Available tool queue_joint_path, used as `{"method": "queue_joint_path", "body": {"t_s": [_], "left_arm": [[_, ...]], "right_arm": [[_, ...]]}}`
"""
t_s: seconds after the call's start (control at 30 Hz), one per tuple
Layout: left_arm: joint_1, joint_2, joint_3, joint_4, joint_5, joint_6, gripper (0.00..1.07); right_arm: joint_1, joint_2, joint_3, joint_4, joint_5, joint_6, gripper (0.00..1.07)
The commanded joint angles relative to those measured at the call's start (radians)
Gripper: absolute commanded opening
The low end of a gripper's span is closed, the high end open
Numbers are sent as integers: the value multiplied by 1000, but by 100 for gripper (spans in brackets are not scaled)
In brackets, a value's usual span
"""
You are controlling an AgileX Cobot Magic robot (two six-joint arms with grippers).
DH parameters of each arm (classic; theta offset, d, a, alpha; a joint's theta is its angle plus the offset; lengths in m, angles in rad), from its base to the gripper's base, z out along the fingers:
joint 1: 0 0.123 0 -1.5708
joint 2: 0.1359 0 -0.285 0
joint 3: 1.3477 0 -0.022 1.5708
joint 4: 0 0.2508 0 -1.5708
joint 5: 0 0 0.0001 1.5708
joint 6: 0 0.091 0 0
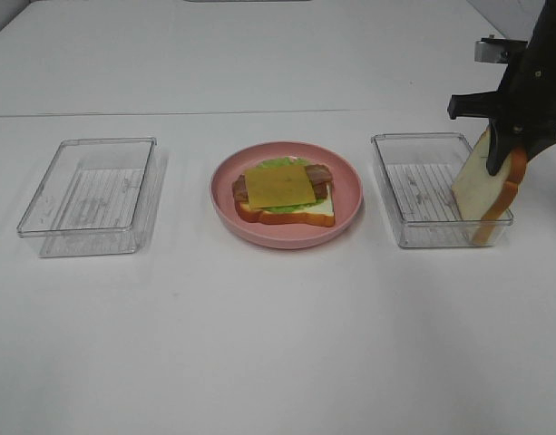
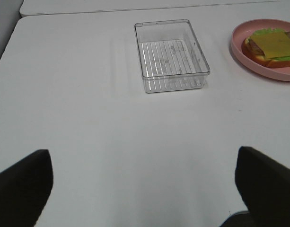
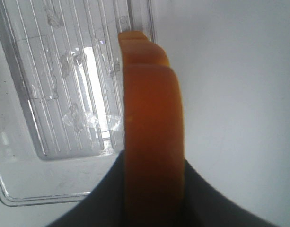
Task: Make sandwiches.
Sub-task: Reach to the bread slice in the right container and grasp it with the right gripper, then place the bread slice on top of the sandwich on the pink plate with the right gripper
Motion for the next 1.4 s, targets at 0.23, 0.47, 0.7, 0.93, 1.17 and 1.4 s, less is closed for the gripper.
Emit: {"method": "queue_joint_path", "body": {"t_s": [0.23,0.47,0.7,0.93,1.17,1.4], "left_arm": [[1,-17,0,-10,-6,-6,100],[1,-17,0,-10,-6,-6,100],[1,-17,0,-10,-6,-6,100],[1,-17,0,-10,-6,-6,100],[1,-17,0,-10,-6,-6,100],[1,-17,0,-10,-6,-7,100]], "right_arm": [[-2,2,4,1,-10,0,0],[-1,-2,4,19,4,57,0],[-1,-66,4,72,4,77,0],[-1,-214,4,205,-3,22,0],[1,-277,4,432,-26,-84,0],[60,-237,4,692,-57,-212,0]]}}
